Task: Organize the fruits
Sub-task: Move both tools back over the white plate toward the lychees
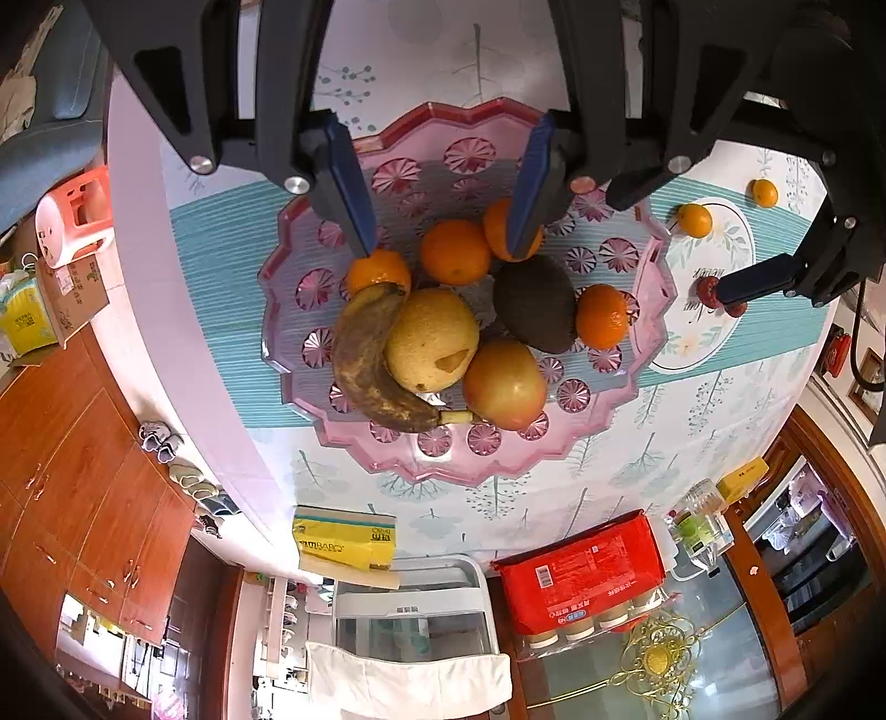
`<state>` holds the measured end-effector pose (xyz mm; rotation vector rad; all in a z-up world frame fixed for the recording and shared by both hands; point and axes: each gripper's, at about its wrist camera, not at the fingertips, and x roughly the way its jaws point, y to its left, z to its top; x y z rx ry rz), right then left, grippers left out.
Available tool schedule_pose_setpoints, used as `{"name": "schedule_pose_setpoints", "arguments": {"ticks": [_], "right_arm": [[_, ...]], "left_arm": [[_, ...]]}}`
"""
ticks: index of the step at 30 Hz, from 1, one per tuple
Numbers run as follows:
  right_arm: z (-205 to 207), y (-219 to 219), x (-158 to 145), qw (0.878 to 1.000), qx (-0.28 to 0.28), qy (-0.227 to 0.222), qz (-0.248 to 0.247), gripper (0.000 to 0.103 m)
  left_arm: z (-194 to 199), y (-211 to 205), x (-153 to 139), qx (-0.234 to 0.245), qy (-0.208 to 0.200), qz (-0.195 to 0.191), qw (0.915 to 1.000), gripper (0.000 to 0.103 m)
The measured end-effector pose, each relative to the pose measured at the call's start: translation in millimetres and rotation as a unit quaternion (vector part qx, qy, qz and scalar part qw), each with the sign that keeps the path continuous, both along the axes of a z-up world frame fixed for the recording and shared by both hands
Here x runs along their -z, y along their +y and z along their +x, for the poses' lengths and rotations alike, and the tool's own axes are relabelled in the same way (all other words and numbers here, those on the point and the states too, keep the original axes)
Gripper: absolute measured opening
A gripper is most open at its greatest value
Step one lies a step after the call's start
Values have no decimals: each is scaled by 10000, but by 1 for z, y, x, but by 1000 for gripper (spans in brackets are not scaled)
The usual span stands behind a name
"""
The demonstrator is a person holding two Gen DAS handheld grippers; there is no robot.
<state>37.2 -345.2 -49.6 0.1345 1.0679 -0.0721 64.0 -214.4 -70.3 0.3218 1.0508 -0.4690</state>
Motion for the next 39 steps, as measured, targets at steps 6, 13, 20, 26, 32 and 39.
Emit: {"name": "schedule_pose_setpoints", "arguments": {"ticks": [6, 13, 20, 26, 32, 39], "right_arm": [[-4, 12, -6, 10000, 50, -69, -36, 49], [-6, 33, -24, 9991, 191, -350, -108, 49], [-6, 61, -57, 9948, 445, -912, -80, 49], [2, 101, -73, 9923, 407, -1174, 6, 49], [14, 149, -72, 9928, 145, -1192, 27, 49], [30, 196, -49, 9957, 5, -917, 145, 49]], "left_arm": [[-2, 22, -8, -130, -92, -67, 9999, 91], [-5, 59, -30, -302, -307, -155, 9990, 91], [-2, 108, -61, -490, -620, -268, 9965, 91], [5, 161, -80, -735, -810, -276, 9936, 91], [20, 219, -83, -1029, -786, -276, 9912, 92], [40, 264, -60, -1151, -496, -212, 9919, 92]]}}
